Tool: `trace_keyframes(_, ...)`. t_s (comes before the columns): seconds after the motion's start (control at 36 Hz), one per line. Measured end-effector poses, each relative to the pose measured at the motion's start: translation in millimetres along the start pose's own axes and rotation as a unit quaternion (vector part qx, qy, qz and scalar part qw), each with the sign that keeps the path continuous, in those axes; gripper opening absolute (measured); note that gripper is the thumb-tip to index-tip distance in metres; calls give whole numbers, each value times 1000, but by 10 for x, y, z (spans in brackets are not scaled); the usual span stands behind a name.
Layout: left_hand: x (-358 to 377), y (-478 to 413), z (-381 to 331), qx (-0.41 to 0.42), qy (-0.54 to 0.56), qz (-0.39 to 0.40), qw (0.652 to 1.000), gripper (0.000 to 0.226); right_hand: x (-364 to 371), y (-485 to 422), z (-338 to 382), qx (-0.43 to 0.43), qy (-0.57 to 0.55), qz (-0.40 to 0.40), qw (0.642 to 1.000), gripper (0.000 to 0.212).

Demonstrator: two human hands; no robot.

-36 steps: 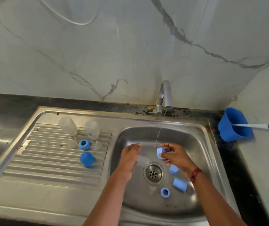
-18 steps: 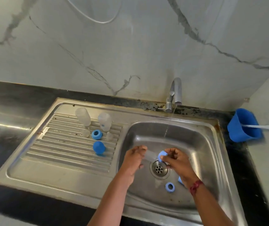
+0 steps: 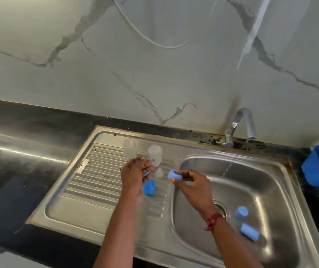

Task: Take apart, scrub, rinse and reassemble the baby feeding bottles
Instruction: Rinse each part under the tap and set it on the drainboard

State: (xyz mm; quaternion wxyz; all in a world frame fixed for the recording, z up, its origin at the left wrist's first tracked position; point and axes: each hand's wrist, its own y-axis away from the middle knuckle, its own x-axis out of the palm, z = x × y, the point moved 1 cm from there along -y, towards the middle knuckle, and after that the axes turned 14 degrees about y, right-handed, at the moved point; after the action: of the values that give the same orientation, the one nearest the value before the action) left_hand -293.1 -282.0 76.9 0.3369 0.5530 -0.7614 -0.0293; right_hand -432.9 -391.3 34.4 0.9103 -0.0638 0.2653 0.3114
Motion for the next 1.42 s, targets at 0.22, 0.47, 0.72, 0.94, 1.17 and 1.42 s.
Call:
trace_keyframes(0.22, -691, -489, -415, 5, 19, -101, 995, 6, 930, -62, 541, -98, 115, 23, 988, 17)
trace_keyframes(0.47, -1064, -970, -663, 15, 17, -140, 990, 7, 1794, -206, 805, -115, 279, 100, 948, 22)
trace_keyframes(0.72, -1218, -1267, -665, 1, 46, -151, 987, 12, 2251, -465, 861, -139, 359, 121, 915, 39)
trace_keyframes(0.94, -1308, -1399, -646, 1, 57, -166, 984, 13, 2466, -689, 897, -124, 377, 138, 908, 19)
trace_keyframes(1.17, -1385, -1447, -578, -12, 75, -183, 980, 10, 2516, -784, 994, -92, 426, 173, 883, 33)
trace_keyframes(1.42, -1218, -1344, -646, 13, 30, -151, 988, 10, 2350, -629, 1028, -116, 355, 129, 919, 41)
